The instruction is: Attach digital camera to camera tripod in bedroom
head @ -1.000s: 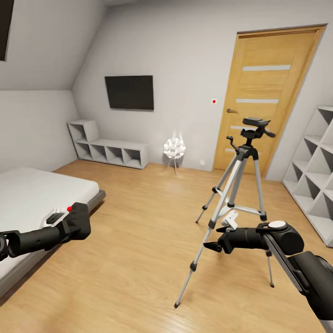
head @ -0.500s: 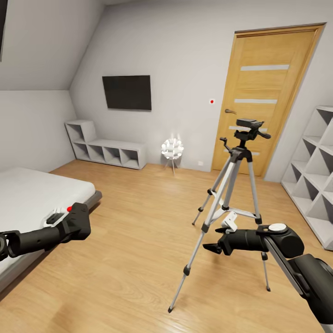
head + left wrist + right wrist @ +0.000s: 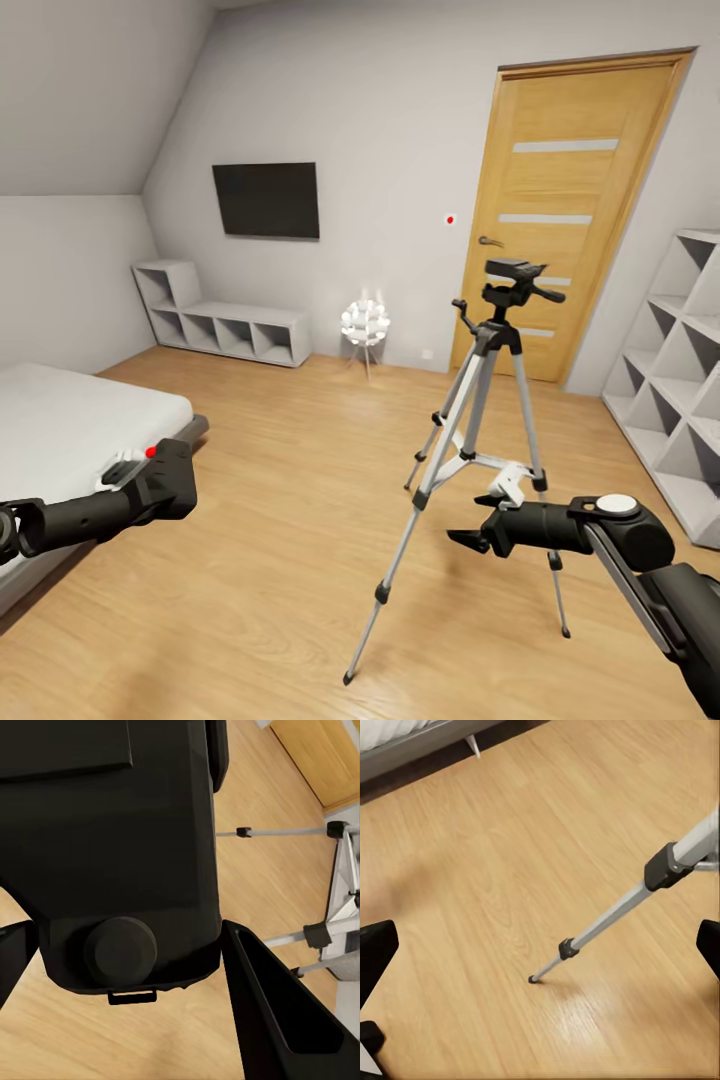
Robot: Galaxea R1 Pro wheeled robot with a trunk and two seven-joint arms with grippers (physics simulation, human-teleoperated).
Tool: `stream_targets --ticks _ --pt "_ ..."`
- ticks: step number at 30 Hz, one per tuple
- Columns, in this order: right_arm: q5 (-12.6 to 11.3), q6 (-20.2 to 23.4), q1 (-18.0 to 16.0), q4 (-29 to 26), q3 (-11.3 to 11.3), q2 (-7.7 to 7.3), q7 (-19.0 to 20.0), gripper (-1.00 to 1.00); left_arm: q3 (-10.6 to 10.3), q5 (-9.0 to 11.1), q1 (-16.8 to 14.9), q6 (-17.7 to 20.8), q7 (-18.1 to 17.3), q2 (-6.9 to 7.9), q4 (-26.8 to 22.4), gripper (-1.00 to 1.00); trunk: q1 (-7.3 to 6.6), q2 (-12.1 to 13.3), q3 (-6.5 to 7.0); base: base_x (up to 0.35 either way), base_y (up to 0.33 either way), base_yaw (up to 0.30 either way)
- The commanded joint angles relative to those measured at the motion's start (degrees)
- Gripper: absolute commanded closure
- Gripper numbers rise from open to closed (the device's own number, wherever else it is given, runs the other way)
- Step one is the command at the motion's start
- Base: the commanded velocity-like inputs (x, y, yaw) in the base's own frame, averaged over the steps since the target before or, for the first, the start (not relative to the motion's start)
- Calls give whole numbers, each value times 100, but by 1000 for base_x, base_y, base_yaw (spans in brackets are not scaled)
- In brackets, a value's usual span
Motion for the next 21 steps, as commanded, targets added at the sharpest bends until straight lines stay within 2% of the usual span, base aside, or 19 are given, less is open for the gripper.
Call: stream_targets --ticks 1,6,17,21 --pt "-30 41 3 -3 -5 -5 -8 -100 7 61 -6 18 45 0 -5 100 0 -4 -6 35 -101 0" --pt "-19 36 23 -3 -29 -7 -10 -100 25 91 -6 18 44 0 -2 100 0 -4 -6 19 -54 -53" --pt "55 34 39 -35 -43 -10 -6 -100 47 113 -5 18 36 2 -1 100 0 -4 -6 3 -8 -228" --pt "63 31 40 -42 -42 -10 -6 -100 55 114 -6 18 35 9 -3 100 0 -4 -6 0 -3 -133"
